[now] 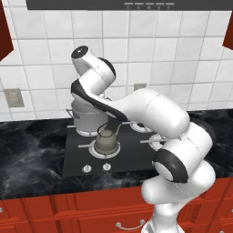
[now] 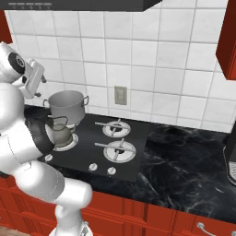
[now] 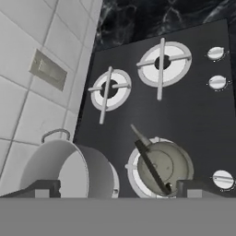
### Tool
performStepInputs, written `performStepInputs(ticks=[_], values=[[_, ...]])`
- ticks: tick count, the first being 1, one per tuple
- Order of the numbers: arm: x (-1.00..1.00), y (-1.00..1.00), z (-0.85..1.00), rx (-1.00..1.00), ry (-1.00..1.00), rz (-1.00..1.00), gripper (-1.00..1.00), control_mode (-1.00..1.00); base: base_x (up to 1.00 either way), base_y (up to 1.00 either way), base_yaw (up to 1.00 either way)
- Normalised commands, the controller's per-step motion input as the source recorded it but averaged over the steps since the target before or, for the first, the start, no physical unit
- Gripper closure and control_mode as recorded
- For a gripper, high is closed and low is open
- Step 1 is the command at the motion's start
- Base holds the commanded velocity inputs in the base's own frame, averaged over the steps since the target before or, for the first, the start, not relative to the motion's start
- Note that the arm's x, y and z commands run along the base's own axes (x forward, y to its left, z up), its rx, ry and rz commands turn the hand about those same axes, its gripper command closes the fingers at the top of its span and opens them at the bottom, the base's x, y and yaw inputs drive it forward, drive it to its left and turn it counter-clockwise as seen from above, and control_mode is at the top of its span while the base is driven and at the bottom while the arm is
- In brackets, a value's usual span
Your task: Pick the kettle from the cabinet and place it on a stove burner. Then pick the pot from the counter and place it on another stove burner. Finally, turn both burners on.
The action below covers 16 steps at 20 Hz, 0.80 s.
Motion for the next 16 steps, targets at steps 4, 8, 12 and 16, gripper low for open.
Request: performStepInputs(ticks=[4,8,12,16], values=[[-0.37,-0.02,0.16,0.02,0.00,-0.21,-1.00,-1.00,0.00,0.00,0.00],[-0.42,-0.04,0.07,0.03,0.00,-0.24,-1.00,-1.00,0.00,0.00,0.00],[-0.43,-0.04,0.01,0.02,0.00,-0.24,-1.00,-1.00,0.00,0.00,0.00],[-0.44,-0.02,0.00,0.01,-0.04,-0.23,-1.00,-1.00,0.00,0.00,0.00]])
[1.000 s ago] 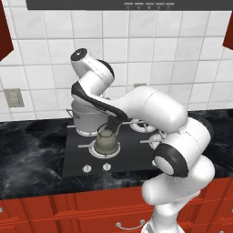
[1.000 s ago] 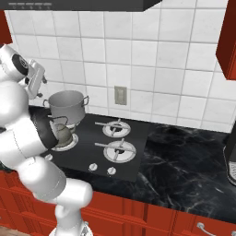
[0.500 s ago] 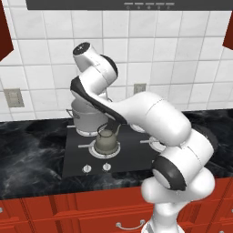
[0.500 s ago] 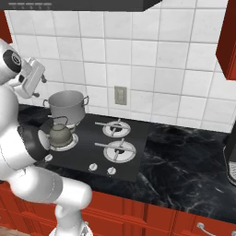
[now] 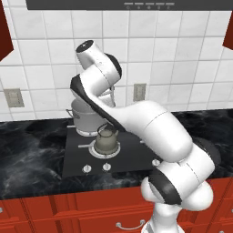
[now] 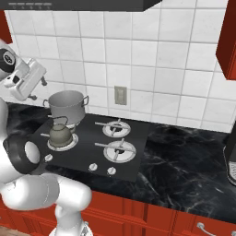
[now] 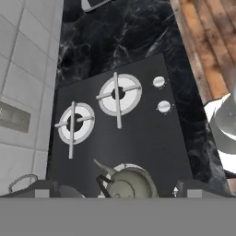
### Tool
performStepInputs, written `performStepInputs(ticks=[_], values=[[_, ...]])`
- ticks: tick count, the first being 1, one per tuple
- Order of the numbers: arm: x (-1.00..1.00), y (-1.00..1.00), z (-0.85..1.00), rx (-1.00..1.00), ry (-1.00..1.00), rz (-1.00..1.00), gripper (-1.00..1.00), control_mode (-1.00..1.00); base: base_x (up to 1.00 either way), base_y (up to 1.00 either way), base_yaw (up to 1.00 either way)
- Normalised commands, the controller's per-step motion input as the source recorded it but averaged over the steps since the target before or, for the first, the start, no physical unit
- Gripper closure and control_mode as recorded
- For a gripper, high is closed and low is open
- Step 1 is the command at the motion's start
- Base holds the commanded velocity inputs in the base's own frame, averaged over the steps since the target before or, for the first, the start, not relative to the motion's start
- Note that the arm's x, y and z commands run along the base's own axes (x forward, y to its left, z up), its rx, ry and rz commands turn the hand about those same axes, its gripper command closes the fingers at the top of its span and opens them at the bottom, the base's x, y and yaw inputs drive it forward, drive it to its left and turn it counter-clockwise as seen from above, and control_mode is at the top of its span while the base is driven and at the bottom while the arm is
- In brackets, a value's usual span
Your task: Pick the kettle from the cabinet and place it on a stove burner. Then pick the pot from the counter and place it on another stove burner. Finally, turn both burners on.
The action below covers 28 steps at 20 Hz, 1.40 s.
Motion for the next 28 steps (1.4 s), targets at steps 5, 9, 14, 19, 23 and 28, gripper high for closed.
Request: performStepInputs(ticks=[5,9,14,19,23,28], values=[[-0.44,0.00,0.03,0.00,-0.16,-0.21,-1.00,-1.00,0.00,0.00,0.00],[-0.21,0.00,0.06,0.00,-0.30,-0.14,-1.00,-1.00,0.00,0.00,0.00],[-0.18,0.00,0.02,0.04,-0.23,-0.14,-1.00,-1.00,0.00,0.00,0.00],[-0.24,0.00,0.01,0.08,-0.13,-0.15,-1.00,-1.00,0.00,0.00,0.00],[-0.26,0.00,0.03,0.10,-0.11,-0.19,-1.00,-1.00,0.00,0.00,0.00],[-0.23,0.00,0.00,0.10,-0.07,-0.19,-1.00,-1.00,0.00,0.00,0.00]])
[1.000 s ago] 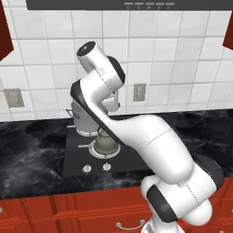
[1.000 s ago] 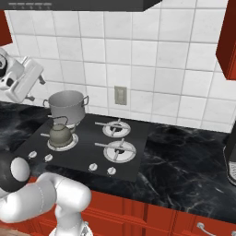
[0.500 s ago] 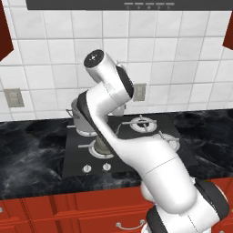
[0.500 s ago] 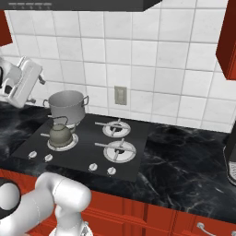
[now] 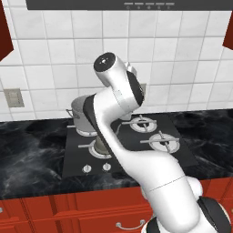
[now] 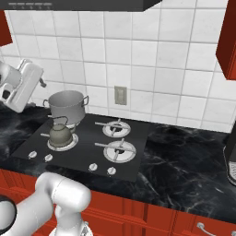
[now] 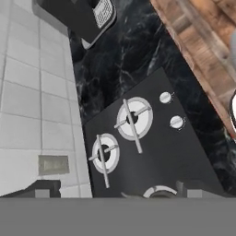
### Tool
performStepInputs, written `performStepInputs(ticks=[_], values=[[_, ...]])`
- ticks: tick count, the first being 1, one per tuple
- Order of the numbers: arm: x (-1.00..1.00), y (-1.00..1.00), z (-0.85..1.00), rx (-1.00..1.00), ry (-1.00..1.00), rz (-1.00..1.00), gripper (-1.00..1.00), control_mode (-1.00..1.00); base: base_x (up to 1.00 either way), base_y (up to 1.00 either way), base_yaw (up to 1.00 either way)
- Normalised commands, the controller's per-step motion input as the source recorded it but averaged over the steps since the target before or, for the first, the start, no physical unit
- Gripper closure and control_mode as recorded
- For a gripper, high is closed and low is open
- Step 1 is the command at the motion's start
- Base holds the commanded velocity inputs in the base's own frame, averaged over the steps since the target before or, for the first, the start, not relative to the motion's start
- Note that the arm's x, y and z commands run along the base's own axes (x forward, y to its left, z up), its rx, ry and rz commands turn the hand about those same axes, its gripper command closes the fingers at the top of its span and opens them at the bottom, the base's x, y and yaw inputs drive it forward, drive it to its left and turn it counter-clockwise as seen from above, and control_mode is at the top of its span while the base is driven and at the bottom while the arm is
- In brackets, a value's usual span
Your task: Pick the kettle from the cabinet and place it on a stove burner. Then pick the pot from the counter and place it on another stove burner. Finally, turn both burners on.
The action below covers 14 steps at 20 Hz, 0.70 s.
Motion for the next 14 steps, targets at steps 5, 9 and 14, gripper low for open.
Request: performStepInputs(ticks=[5,9,14], values=[[-0.21,0.00,0.00,0.14,-0.05,-0.19,-1.00,-1.00,0.00,0.00,0.00],[-0.18,0.01,0.00,0.16,-0.06,-0.24,-1.00,-1.00,0.00,0.00,0.00],[-0.15,0.08,-0.02,0.15,-0.07,-0.27,-1.00,-1.00,0.00,0.00,0.00]])
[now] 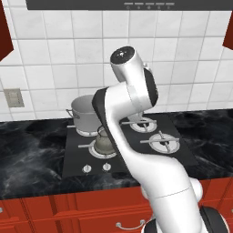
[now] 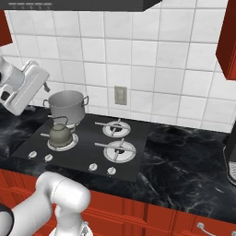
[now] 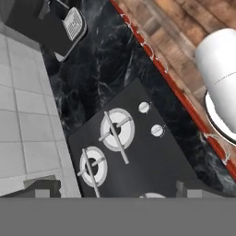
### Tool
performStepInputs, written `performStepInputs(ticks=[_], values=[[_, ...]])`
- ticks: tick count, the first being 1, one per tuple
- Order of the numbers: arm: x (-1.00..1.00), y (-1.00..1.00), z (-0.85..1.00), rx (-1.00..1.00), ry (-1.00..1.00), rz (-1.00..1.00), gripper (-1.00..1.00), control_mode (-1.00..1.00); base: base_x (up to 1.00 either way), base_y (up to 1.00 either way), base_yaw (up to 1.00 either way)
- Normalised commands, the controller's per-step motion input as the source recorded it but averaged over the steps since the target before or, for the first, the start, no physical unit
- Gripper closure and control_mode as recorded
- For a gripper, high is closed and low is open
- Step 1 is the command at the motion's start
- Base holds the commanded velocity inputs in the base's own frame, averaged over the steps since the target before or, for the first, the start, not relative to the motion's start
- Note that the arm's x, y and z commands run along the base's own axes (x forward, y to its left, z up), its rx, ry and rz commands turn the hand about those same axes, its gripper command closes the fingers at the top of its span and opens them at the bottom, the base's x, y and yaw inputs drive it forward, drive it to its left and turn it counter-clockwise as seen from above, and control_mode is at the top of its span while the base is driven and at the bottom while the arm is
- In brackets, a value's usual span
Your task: Pick the kettle from the cabinet and place it on a stove burner. Then pick the pot from the counter and place it on another stove burner. Finally, turn both burners on.
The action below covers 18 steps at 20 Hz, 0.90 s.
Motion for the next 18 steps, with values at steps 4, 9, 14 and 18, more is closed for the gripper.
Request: performStepInputs(ticks=[4,9,14,18], values=[[-0.18,0.18,-0.06,0.15,-0.08,-0.34,-1.00,-1.00,0.00,0.00,0.00],[-0.25,0.21,-0.10,0.14,-0.10,-0.36,-1.00,-1.00,0.00,0.00,0.00],[-0.29,0.21,-0.13,0.15,-0.10,-0.37,-1.00,-1.00,0.00,0.00,0.00],[-0.12,0.27,-0.14,0.14,-0.08,-0.33,-1.00,-1.00,0.00,0.00,0.00]])
